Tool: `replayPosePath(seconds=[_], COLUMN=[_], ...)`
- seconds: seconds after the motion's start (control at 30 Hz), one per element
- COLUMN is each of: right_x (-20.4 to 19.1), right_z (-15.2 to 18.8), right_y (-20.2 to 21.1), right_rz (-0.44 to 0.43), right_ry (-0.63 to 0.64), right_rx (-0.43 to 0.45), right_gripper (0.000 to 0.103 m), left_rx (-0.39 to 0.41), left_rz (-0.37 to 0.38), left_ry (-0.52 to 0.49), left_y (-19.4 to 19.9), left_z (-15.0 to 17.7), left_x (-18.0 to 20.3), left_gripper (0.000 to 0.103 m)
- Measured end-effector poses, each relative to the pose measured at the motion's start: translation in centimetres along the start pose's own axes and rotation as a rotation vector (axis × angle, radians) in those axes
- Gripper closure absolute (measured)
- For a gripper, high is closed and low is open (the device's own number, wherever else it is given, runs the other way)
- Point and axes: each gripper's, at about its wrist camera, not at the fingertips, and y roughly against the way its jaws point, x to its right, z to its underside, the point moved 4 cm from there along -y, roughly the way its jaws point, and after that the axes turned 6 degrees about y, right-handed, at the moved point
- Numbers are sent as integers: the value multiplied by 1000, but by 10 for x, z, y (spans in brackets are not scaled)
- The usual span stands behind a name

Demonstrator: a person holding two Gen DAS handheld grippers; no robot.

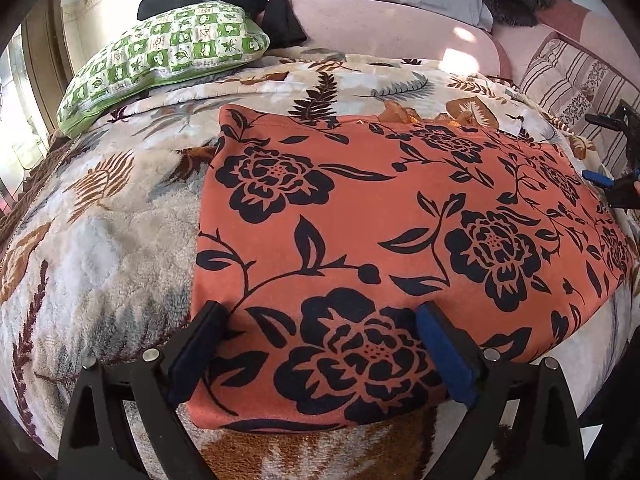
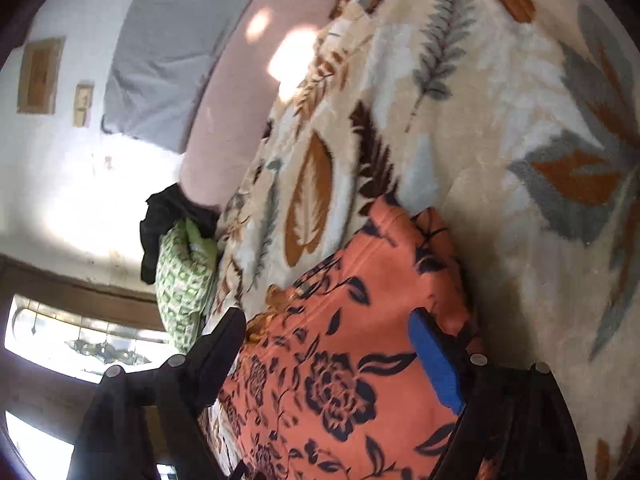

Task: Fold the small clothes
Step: 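Release the hem and open both tools above the folded shirt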

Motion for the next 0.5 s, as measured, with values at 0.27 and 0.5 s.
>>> replayPosePath(seconds=[0.27,0.5], right_x=[-6,-4], right_z=[41,118], right_y=[40,56], right_rz=[102,19], right_ry=[45,42], right_rx=[31,-24], right_gripper=[17,11], left_rx=[35,-8], left_rz=[35,58], left_ry=[70,121], left_y=[36,37], left_z=[-2,9], left_x=[-9,-15], left_gripper=[6,6])
